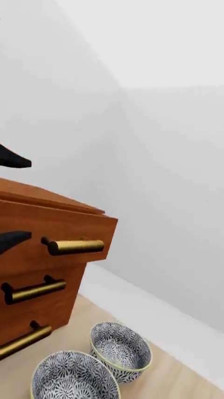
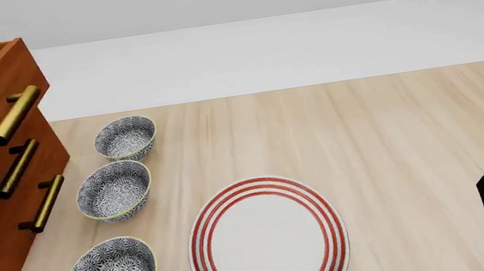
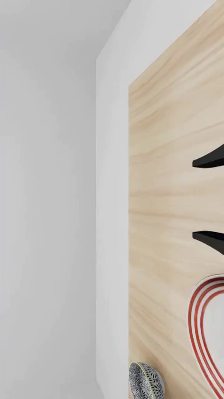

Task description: Open the top drawer of the cabinet.

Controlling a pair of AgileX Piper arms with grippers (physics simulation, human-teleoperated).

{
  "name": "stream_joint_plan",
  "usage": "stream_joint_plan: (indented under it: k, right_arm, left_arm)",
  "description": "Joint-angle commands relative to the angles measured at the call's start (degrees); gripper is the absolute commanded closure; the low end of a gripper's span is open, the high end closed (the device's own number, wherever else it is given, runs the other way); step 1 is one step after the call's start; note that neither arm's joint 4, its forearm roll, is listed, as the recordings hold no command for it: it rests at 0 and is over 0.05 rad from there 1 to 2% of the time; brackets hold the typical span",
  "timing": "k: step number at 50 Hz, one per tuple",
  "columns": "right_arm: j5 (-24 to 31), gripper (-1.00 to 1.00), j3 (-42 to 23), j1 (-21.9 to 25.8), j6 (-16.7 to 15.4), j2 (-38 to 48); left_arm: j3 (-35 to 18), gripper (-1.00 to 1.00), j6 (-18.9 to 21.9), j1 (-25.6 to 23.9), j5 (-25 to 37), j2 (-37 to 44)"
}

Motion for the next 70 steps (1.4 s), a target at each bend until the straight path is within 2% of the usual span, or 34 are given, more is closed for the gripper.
stream_joint_plan:
  k: [1,3,5,6,9,10,15,18,20,24,26,27,28,30,32,33,35,36,38,42,44,45,48,52,58,59,61,67,70]
  right_arm:
    - [0.0,-1.0,0.0,0.0,0.02,0.0]
    - [0.0,-1.0,0.0,-0.01,0.0,0.0]
    - [0.0,-1.0,0.0,-0.01,0.0,0.01]
    - [0.0,-1.0,0.0,-0.01,0.0,0.01]
    - [0.0,-1.0,0.0,-0.01,0.02,0.0]
    - [0.0,-1.0,0.0,-0.01,0.02,-0.01]
    - [0.0,-1.0,0.0,0.0,0.01,-0.01]
    - [0.0,-1.0,0.0,0.0,-0.01,0.0]
    - [0.0,-1.0,0.0,0.0,0.0,0.0]
    - [0.0,-1.0,0.0,0.0,0.0,0.0]
    - [0.0,-1.0,0.0,0.01,0.01,0.01]
    - [0.0,-1.0,0.0,-0.01,0.0,0.01]
    - [0.0,-1.0,0.0,-0.01,0.0,0.01]
    - [0.0,-1.0,0.0,0.01,0.01,0.01]
    - [0.0,-1.0,0.0,0.0,0.0,0.01]
    - [0.0,-1.0,0.0,0.01,-0.01,0.01]
    - [0.0,-1.0,0.0,-0.01,0.0,0.0]
    - [0.0,-1.0,0.0,-0.01,0.01,-0.01]
    - [0.0,-1.0,0.0,0.0,0.0,-0.01]
    - [0.0,-1.0,0.0,0.0,0.01,0.0]
    - [0.0,-1.0,0.0,0.0,0.0,0.0]
    - [0.0,-1.0,0.0,0.0,0.01,0.01]
    - [0.0,-1.0,0.0,0.0,0.0,0.0]
    - [0.0,-1.0,0.0,0.01,-0.01,0.0]
    - [0.0,-1.0,0.0,0.0,-0.02,0.0]
    - [0.0,-1.0,0.0,0.01,0.0,0.0]
    - [0.0,-1.0,0.0,0.01,0.0,0.01]
    - [0.0,-1.0,0.0,0.0,0.01,0.0]
    - [0.0,-1.0,0.0,0.0,0.01,0.0]
  left_arm:
    - [-2.88,-1.0,-3.0,-1.17,7.0,-4.05]
    - [-5.48,-1.0,-5.85,-0.99,8.67,-4.09]
    - [-5.62,-1.0,-5.61,-0.92,8.7,-4.05]
    - [-8.35,-1.0,-8.5,-0.62,10.46,-3.75]
    - [-9.04,-1.0,-8.82,-0.86,11.24,-3.74]
    - [-10.71,-1.0,-10.97,-0.87,12.7,-3.57]
    - [-13.12,-1.0,-13.42,-1.74,15.7,-3.1]
    - [-16.5,-1.0,-17.47,-1.03,18.07,-1.48]
    - [-17.13,-1.0,-18.05,-1.58,19.04,-1.68]
    - [-21.12,-1.0,-23.6,-1.88,23.31,-1.37]
    - [-20.56,-1.0,-23.26,-1.97,23.27,-1.75]
    - [-22.36,-1.0,-26.02,-2.07,25.04,-1.34]
    - [-22.32,-1.0,-25.91,-1.72,24.87,-1.36]
    - [-24.24,-1.0,-28.95,-1.56,26.83,-0.73]
    - [-23.2,-1.0,-27.62,-1.37,26.38,-1.05]
    - [-25.08,-1.0,-30.77,-1.7,28.2,-0.55]
    - [-25.37,-1.0,-31.18,-1.81,28.63,-0.5]
    - [-27.35,-1.0,-34.05,-1.57,29.85,0.41]
    - [-27.97,-1.0,-34.66,-1.57,30.33,0.81]
    - [-31.23,-1.0,-38.89,-0.44,31.75,3.27]
    - [-31.96,-1.0,-39.4,-0.5,32.42,3.88]
    - [-34.24,-1.0,-42.65,0.96,34.73,6.86]
    - [-35.16,-1.0,-42.62,0.89,34.35,6.77]
    - [-37.93,-1.0,-45.71,-0.21,38.0,7.69]
    - [-40.85,-1.0,-47.07,-0.48,40.89,8.47]
    - [-42.89,-1.0,-49.33,0.22,42.33,9.76]
    - [-42.81,-1.0,-48.44,0.24,42.26,9.58]
    - [-46.49,-1.0,-51.48,0.2,45.78,10.91]
    - [-48.26,-1.0,-53.9,2.31,46.29,12.55]
